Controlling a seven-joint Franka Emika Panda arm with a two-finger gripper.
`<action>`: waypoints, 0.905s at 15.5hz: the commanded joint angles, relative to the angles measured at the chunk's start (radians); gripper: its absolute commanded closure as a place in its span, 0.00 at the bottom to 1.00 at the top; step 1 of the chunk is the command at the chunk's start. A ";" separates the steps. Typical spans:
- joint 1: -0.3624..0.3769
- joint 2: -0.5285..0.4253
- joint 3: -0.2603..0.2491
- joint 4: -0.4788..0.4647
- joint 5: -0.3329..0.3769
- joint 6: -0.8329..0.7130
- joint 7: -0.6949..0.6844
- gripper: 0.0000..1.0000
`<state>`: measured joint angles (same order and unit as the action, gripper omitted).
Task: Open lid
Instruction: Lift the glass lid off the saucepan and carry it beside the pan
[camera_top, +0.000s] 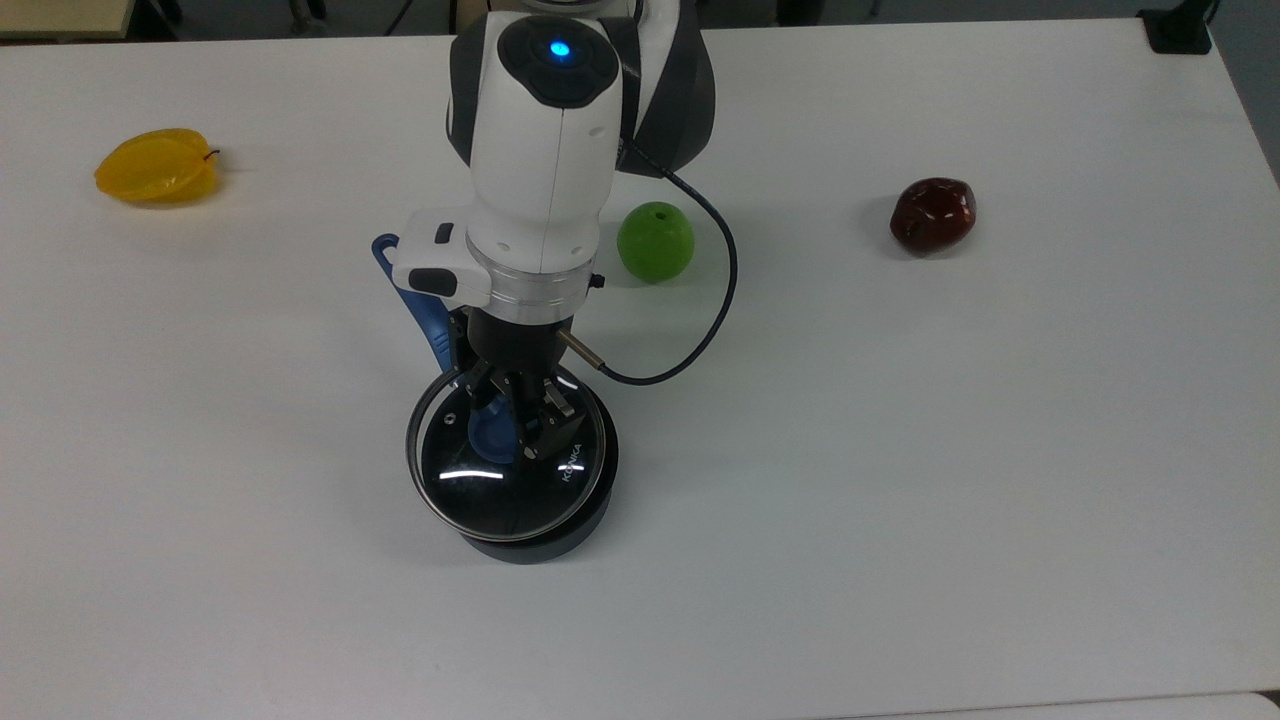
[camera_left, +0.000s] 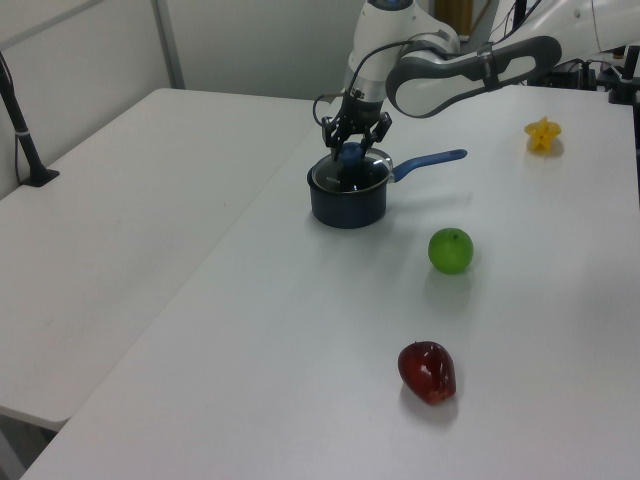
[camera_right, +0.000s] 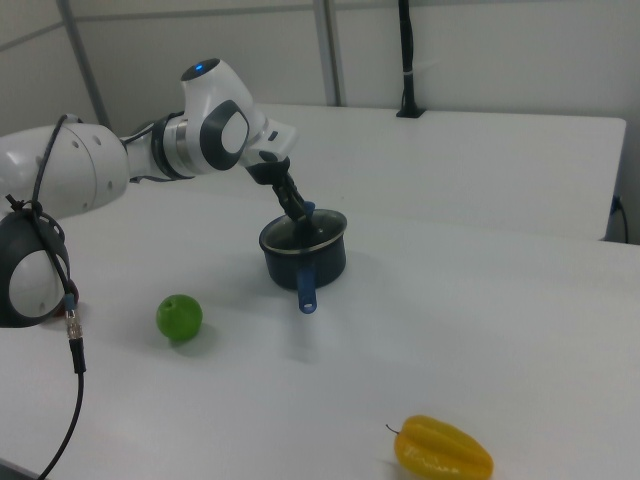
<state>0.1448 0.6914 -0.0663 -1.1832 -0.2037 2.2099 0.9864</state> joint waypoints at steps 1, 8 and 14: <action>-0.001 -0.088 -0.013 -0.009 0.001 -0.004 -0.037 0.64; -0.135 -0.220 0.010 -0.185 0.094 0.013 -0.158 0.65; -0.344 -0.219 0.039 -0.266 0.181 0.140 -0.348 0.65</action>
<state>-0.1205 0.5174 -0.0545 -1.3323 -0.0619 2.2184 0.7265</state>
